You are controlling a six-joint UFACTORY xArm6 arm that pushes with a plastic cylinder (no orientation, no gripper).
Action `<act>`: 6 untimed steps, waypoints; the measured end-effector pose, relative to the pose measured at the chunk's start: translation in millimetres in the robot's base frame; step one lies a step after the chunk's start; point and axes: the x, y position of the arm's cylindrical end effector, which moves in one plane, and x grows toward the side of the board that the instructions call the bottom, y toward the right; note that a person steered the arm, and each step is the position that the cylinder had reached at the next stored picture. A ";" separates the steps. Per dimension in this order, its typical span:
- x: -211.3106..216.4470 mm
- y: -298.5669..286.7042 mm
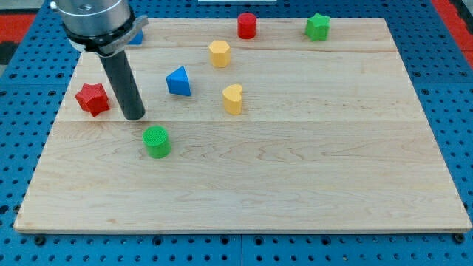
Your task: Place the green circle towards the center right
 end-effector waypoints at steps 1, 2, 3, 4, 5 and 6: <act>3.4 37.5; 2.8 26.7; 14.0 7.3; 28.4 -5.2; 35.1 3.6; 35.9 55.0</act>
